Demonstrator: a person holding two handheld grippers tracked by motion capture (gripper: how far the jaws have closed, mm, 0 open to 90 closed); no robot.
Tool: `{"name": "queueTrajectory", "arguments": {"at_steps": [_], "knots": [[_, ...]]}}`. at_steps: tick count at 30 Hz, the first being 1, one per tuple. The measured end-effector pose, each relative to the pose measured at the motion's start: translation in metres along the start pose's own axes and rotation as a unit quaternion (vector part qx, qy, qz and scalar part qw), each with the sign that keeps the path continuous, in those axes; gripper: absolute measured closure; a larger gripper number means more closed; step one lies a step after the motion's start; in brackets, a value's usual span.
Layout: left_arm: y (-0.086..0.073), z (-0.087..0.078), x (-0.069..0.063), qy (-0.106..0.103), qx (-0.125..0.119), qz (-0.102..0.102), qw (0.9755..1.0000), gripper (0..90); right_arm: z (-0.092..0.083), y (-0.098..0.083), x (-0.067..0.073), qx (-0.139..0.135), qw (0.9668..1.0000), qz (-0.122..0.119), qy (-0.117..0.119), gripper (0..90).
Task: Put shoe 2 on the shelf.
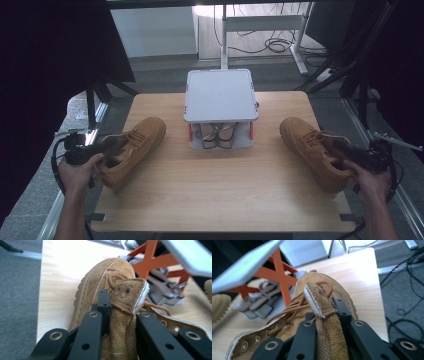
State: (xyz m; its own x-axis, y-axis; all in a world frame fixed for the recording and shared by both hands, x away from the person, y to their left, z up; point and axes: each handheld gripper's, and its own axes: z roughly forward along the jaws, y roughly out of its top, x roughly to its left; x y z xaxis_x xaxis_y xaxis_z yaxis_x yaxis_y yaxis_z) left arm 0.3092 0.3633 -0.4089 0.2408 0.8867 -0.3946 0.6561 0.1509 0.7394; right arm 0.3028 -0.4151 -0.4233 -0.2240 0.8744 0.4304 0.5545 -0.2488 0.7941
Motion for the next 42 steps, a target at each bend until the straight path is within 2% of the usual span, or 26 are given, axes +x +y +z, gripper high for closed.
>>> {"name": "queueTrajectory", "arguments": {"at_steps": [5, 12, 25, 42], "knots": [[0.006, -0.003, -0.008, -0.008, -0.018, -0.004, 0.9998, 80.7, -0.001, 0.004, 0.008, -0.024, 0.9997, 0.007, 0.003, 81.0], [0.013, -0.004, -0.015, -0.018, -0.04, -0.019, 0.9989, 80.7, 0.0, 0.012, 0.019, -0.038, 0.9991, 0.018, 0.002, 81.0], [0.032, -0.011, -0.031, -0.04, -0.069, -0.029, 0.9964, 80.8, 0.004, 0.028, 0.045, -0.076, 0.9965, 0.032, 0.015, 81.0], [0.059, -0.017, -0.055, -0.044, -0.085, -0.02, 0.9952, 80.8, 0.005, 0.059, 0.078, -0.107, 0.9933, 0.034, 0.031, 81.0]]}}
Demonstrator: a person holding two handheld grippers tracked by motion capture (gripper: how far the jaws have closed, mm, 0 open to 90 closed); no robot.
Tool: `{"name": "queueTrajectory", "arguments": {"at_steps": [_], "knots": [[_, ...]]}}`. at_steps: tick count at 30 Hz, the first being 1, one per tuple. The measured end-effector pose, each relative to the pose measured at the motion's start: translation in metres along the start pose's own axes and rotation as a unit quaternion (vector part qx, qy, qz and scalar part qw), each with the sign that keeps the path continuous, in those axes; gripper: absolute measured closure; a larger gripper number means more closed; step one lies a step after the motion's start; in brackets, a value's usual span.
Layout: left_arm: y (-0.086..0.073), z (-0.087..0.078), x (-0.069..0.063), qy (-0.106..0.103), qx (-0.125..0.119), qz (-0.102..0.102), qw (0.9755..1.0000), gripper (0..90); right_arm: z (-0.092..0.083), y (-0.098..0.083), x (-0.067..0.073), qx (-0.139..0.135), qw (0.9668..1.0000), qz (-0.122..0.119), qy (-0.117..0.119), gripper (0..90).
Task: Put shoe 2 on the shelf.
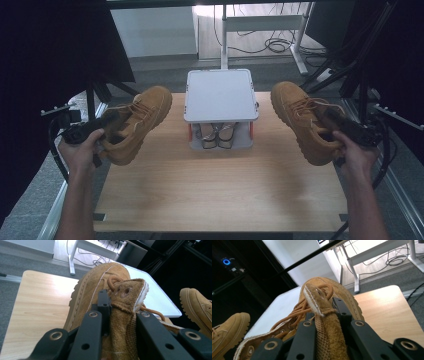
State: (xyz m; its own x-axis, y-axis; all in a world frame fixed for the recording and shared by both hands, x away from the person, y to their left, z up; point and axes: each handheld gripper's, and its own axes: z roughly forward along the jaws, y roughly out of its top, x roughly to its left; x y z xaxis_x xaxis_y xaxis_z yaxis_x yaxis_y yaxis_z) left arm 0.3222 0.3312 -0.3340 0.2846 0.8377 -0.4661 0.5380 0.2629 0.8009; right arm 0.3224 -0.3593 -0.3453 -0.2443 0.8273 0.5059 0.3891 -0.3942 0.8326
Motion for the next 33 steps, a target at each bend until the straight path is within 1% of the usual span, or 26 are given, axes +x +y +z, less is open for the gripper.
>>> {"name": "queueTrajectory", "arguments": {"at_steps": [2, 4, 5, 10, 13, 20, 24, 25, 28, 32, 33], "knots": [[0.004, 0.001, -0.004, -0.001, -0.002, 0.001, 1.0, 80.8, 0.001, 0.003, 0.004, -0.003, 1.0, -0.002, 0.003, 81.0], [0.007, 0.003, -0.008, -0.003, -0.004, 0.003, 1.0, 80.8, 0.002, 0.007, 0.009, -0.004, 1.0, 0.002, 0.005, 81.0], [0.008, 0.003, -0.011, -0.004, -0.005, 0.003, 1.0, 80.8, 0.003, 0.008, 0.011, -0.006, 1.0, -0.001, 0.006, 81.0], [0.016, 0.009, -0.021, -0.008, -0.01, 0.001, 0.9999, 80.8, 0.009, 0.015, 0.024, -0.01, 0.9999, 0.004, 0.007, 80.9], [0.02, 0.014, -0.027, -0.009, -0.012, -0.001, 0.9999, 80.8, 0.015, 0.017, 0.031, -0.012, 0.9999, 0.004, 0.007, 80.9], [0.029, 0.028, -0.045, -0.012, -0.012, -0.005, 0.9998, 80.7, 0.031, 0.021, 0.049, -0.009, 0.9998, 0.014, 0.005, 80.9], [0.033, 0.034, -0.055, -0.013, -0.014, -0.012, 0.9997, 80.7, 0.038, 0.024, 0.058, -0.008, 0.9998, 0.016, 0.002, 80.8], [0.033, 0.036, -0.057, -0.016, -0.015, -0.018, 0.9996, 80.7, 0.04, 0.025, 0.06, -0.008, 0.9998, 0.018, 0.002, 80.8], [0.036, 0.043, -0.065, -0.012, -0.013, -0.016, 0.9997, 80.7, 0.045, 0.027, 0.066, -0.009, 0.9998, 0.019, 0.001, 80.8], [0.039, 0.053, -0.075, -0.007, -0.01, -0.015, 0.9998, 80.6, 0.051, 0.029, 0.072, -0.008, 0.9996, 0.026, 0.003, 80.8], [0.039, 0.055, -0.077, -0.006, -0.011, -0.018, 0.9998, 80.6, 0.053, 0.029, 0.073, -0.009, 0.9996, 0.025, 0.002, 80.8]]}}
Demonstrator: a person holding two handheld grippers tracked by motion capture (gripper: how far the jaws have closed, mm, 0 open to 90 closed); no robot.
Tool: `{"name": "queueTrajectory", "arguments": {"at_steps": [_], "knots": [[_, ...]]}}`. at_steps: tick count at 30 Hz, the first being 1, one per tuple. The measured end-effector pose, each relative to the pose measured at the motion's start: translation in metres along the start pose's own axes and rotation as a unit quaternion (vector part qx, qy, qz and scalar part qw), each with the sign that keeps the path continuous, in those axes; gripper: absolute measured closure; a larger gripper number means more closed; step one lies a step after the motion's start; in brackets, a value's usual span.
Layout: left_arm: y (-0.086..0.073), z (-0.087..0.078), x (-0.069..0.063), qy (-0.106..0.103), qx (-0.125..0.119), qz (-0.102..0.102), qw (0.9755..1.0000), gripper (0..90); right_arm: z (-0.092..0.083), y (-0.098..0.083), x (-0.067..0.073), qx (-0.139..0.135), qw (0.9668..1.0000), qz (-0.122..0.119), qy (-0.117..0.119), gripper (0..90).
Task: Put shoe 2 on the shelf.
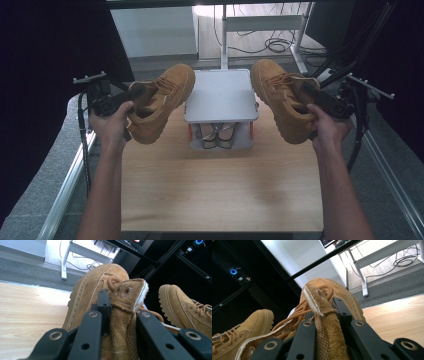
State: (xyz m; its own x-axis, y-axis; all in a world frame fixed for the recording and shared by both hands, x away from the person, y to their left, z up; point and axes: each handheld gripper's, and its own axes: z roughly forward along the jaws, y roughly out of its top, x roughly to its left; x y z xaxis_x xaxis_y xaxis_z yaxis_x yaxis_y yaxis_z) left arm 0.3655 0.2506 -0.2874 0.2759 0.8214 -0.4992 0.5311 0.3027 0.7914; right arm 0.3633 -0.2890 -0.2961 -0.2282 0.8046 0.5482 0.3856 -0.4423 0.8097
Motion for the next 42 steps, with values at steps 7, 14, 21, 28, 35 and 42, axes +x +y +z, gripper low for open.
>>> {"name": "queueTrajectory", "arguments": {"at_steps": [7, 14, 21, 28, 35, 42], "knots": [[0.003, 0.014, -0.016, -0.008, -0.001, -0.006, 1.0, 80.5, 0.016, -0.002, 0.01, 0.004, 0.9999, 0.01, -0.007, 80.7], [0.004, 0.027, -0.032, -0.011, -0.005, -0.016, 0.9998, 80.3, 0.027, -0.005, 0.023, 0.007, 0.9999, 0.016, 0.001, 80.7], [0.002, 0.041, -0.041, 0.003, -0.002, -0.035, 0.9994, 80.2, 0.044, -0.01, 0.037, 0.013, 0.9997, 0.02, -0.002, 80.6], [-0.001, 0.064, -0.051, 0.012, 0.005, -0.064, 0.9979, 80.1, 0.066, -0.017, 0.048, 0.025, 0.999, 0.036, -0.005, 80.5], [0.011, 0.084, -0.057, -0.001, 0.008, -0.081, 0.9967, 79.9, 0.087, -0.012, 0.055, 0.031, 0.9983, 0.047, -0.011, 80.3], [0.015, 0.106, -0.05, -0.009, 0.021, -0.114, 0.9932, 79.7, 0.11, -0.009, 0.06, 0.032, 0.9973, 0.061, -0.022, 80.1]]}}
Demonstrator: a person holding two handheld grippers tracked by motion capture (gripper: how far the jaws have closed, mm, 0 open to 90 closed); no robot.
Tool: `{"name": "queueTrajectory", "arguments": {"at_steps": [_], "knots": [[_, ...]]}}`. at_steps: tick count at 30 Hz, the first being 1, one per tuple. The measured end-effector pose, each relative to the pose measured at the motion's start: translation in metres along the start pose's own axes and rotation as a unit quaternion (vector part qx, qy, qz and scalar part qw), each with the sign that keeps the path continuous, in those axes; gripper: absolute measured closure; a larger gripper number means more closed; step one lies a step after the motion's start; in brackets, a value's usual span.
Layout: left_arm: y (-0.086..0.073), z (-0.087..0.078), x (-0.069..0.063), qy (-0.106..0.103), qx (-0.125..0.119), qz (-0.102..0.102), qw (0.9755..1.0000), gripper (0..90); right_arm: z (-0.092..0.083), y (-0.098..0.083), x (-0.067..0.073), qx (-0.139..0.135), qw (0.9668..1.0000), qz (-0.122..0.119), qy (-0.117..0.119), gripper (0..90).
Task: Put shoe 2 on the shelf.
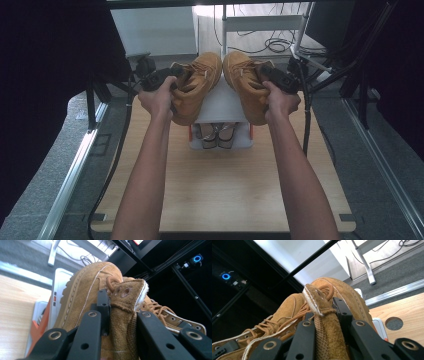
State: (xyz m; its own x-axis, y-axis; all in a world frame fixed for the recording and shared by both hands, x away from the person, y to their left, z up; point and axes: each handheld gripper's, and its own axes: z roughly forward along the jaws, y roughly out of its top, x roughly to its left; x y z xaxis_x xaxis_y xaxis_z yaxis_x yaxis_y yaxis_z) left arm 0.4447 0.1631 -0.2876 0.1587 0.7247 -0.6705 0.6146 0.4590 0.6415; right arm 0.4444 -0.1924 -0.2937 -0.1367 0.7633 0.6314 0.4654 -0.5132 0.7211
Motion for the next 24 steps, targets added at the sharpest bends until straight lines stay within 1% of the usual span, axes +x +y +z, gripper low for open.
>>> {"name": "queueTrajectory", "arguments": {"at_steps": [2, 3, 5, 6, 9, 10, 11, 13, 15, 16, 18, 20, 21, 23, 24], "knots": [[0.0, 0.003, 0.003, 0.006, 0.005, -0.002, 1.0, 79.6, 0.005, -0.002, 0.0, 0.005, 1.0, 0.002, -0.003, 79.9], [0.0, 0.005, 0.004, 0.01, 0.006, 0.001, 0.9999, 79.4, 0.008, -0.003, -0.001, 0.01, 0.9999, 0.006, -0.005, 79.7], [0.002, 0.007, 0.006, 0.009, 0.01, -0.005, 0.9999, 79.1, 0.012, -0.003, -0.002, 0.015, 0.9996, 0.024, -0.004, 79.4], [0.004, 0.009, 0.007, 0.008, 0.016, -0.008, 0.9998, 78.8, 0.013, -0.002, -0.002, 0.015, 0.9997, 0.017, -0.006, 78.9], [0.008, 0.015, 0.013, 0.004, 0.029, -0.018, 0.9994, 76.6, 0.019, 0.004, -0.002, 0.041, 0.9991, 0.002, -0.01, 75.1], [0.01, 0.018, 0.014, 0.004, 0.033, -0.017, 0.9993, 76.0, 0.022, 0.005, -0.003, 0.047, 0.9988, -0.001, -0.012, 73.9], [0.012, 0.02, 0.015, 0.003, 0.042, -0.015, 0.999, 75.1, 0.025, 0.007, -0.004, 0.054, 0.9985, -0.005, -0.01, 71.9], [0.018, 0.025, 0.017, -0.004, 0.06, -0.009, 0.9982, 72.4, 0.029, 0.01, -0.007, 0.064, 0.9978, -0.013, -0.009, 68.5], [0.022, 0.029, 0.017, -0.008, 0.07, 0.001, 0.9975, 69.1, 0.032, 0.012, -0.007, 0.073, 0.9971, -0.023, -0.001, 65.1], [0.024, 0.031, 0.018, -0.017, 0.077, 0.005, 0.9969, 66.4, 0.034, 0.013, -0.006, 0.077, 0.9966, -0.029, 0.003, 63.1], [0.026, 0.031, 0.019, -0.022, 0.079, 0.016, 0.9965, 61.9, 0.035, 0.015, -0.005, 0.082, 0.9957, -0.042, 0.007, 57.1], [0.029, 0.03, 0.021, -0.036, 0.083, 0.02, 0.9957, 55.5, 0.037, 0.018, -0.006, 0.086, 0.9951, -0.042, 0.026, 48.3], [0.03, 0.028, 0.021, -0.042, 0.08, 0.024, 0.9956, 52.4, 0.036, 0.019, -0.007, 0.083, 0.9951, -0.041, 0.035, 44.7], [0.032, 0.024, 0.019, -0.05, 0.069, 0.037, 0.9957, 47.9, 0.032, 0.022, -0.007, 0.073, 0.9951, -0.049, 0.044, 41.4], [0.032, 0.022, 0.017, -0.051, 0.066, 0.043, 0.9956, 45.9, 0.031, 0.024, -0.006, 0.074, 0.9946, -0.058, 0.045, 41.0]]}}
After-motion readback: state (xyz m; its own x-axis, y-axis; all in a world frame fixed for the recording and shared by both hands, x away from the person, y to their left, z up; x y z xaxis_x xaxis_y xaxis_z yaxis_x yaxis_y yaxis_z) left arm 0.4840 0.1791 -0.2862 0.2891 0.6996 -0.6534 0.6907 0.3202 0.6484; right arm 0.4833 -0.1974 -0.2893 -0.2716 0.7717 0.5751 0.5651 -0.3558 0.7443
